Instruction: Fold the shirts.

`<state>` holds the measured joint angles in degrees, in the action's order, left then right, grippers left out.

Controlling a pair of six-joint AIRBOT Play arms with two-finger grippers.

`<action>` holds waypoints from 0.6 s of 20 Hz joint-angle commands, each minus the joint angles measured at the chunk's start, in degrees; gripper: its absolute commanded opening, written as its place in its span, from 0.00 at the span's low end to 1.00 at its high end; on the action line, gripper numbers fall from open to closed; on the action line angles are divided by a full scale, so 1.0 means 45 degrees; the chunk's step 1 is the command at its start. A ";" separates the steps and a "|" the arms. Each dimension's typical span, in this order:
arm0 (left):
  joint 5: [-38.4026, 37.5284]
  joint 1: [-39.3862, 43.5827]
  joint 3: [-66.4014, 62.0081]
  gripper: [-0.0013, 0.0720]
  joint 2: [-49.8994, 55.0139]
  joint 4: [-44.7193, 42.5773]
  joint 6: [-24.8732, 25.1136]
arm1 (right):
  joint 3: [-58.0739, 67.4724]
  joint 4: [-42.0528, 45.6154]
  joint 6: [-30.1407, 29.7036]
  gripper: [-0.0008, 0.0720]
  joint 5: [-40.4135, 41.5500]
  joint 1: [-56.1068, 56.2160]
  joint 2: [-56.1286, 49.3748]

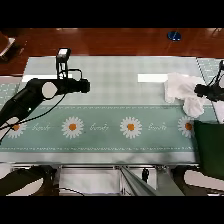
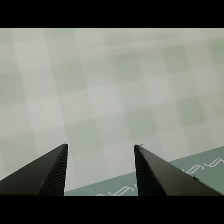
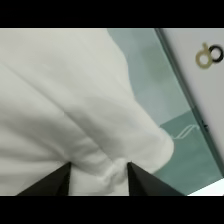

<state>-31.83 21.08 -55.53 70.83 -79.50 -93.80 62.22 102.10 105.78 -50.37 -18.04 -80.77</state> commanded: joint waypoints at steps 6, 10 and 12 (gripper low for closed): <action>-0.3215 -0.0408 -0.0763 0.71 0.0170 -0.0058 0.0529 | 0.0359 -0.8131 -0.5833 0.05 -0.0928 -0.0942 -0.1787; -0.6785 -0.1807 -0.1549 0.71 -0.1107 -0.0010 0.1214 | 0.2730 -1.0040 -0.7053 0.05 -0.1574 -0.0699 -0.0223; -0.6989 -0.2171 -0.1044 0.71 -0.2560 0.0238 0.0704 | 0.4211 -1.0010 -0.7174 0.05 -0.1569 -0.0364 0.1020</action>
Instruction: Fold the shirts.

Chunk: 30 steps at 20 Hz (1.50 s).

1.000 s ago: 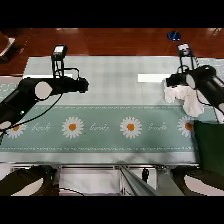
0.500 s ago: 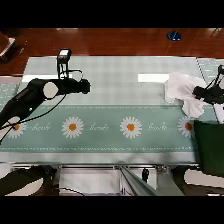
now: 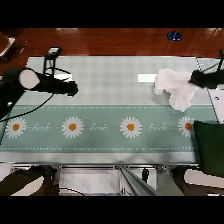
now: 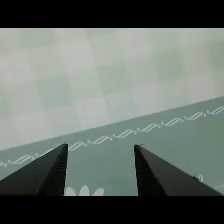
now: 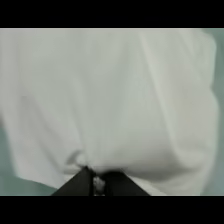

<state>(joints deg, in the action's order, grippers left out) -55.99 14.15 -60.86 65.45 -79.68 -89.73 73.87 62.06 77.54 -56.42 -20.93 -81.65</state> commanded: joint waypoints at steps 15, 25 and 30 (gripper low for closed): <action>0.3604 0.1685 0.7174 0.71 -0.8087 0.3041 -0.2555 | 0.8631 -0.1064 -0.0971 0.05 -0.2676 0.5357 0.5081; 0.4561 0.1671 0.7174 0.71 -0.6513 0.1598 -0.2560 | 0.1753 -0.1015 0.0141 0.05 -0.1792 1.1880 0.3871; 0.4269 0.1676 0.7174 0.71 -0.6266 0.1608 -0.2565 | -0.1914 -0.1991 0.1540 0.05 0.1088 1.2424 0.2142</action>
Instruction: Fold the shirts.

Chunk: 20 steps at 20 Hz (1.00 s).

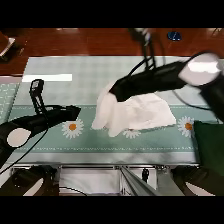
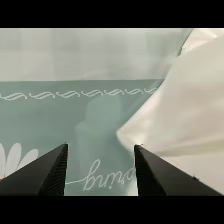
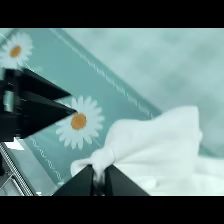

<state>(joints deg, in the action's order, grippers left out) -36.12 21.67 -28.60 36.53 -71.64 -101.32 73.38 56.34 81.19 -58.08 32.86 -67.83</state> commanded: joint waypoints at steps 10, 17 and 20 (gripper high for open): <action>-0.3283 -0.0636 -0.0928 0.71 -0.0243 0.0801 0.0029 | 0.0141 0.2161 0.0554 0.58 -0.1914 -0.5989 0.0942; -0.1389 0.2497 0.1054 0.71 0.1195 0.5411 0.3759 | -0.5139 0.2093 0.0554 0.57 -0.1972 -1.3624 0.4507; 0.1831 0.4571 0.1015 0.71 0.3196 0.5498 0.4274 | -0.7703 0.0787 -0.0073 0.57 -0.1739 -1.3600 0.4537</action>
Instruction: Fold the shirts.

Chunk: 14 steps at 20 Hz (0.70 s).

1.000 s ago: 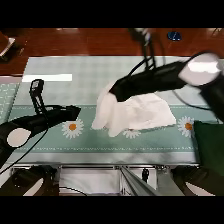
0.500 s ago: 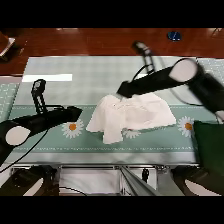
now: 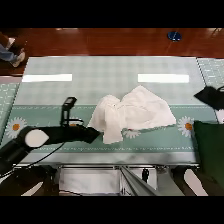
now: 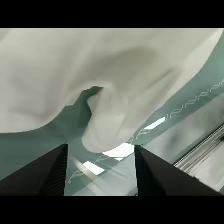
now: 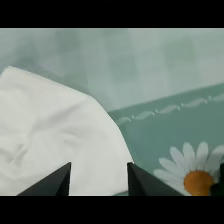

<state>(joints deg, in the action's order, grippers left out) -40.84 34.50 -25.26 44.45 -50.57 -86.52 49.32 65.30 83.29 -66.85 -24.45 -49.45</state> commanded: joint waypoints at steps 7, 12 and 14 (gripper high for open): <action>0.2924 0.2550 -0.2288 0.10 0.4687 0.1282 0.1778 | -0.4537 -0.1078 -0.0874 0.57 0.0325 -0.0865 0.0126; 0.2001 0.1982 -0.3463 0.04 0.4736 0.1243 0.2317 | -0.4585 -0.2443 -0.1146 0.57 0.0330 -0.0865 -0.1831; 0.1690 0.1559 -0.3614 0.04 0.4736 0.1248 0.2312 | -0.4561 -0.2958 -0.1379 0.57 0.0622 -0.0865 -0.2788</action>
<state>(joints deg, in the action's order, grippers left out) -30.76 43.31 -39.55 65.28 -45.10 -76.90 29.12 55.86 78.56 -64.99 -28.32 -57.04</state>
